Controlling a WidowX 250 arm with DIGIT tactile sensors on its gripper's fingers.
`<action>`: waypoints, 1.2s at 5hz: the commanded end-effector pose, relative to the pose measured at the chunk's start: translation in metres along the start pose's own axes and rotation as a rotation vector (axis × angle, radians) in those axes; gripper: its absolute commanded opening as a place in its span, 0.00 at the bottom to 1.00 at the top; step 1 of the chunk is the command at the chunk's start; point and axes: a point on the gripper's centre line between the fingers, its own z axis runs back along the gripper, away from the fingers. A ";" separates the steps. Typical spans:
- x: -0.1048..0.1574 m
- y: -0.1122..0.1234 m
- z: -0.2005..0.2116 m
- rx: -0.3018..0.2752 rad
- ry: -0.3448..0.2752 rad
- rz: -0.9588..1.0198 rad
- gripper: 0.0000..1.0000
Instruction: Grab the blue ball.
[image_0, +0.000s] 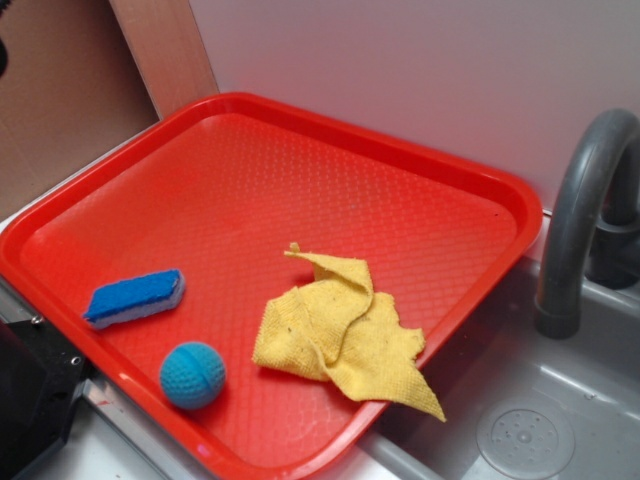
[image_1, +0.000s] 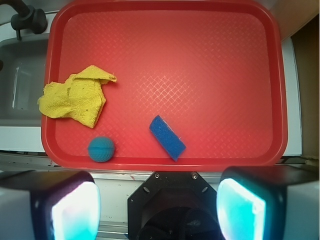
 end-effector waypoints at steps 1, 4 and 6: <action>0.000 0.000 0.000 0.000 0.000 0.000 1.00; 0.015 -0.048 -0.041 -0.125 0.127 0.079 1.00; 0.000 -0.074 -0.122 -0.090 0.310 -0.017 1.00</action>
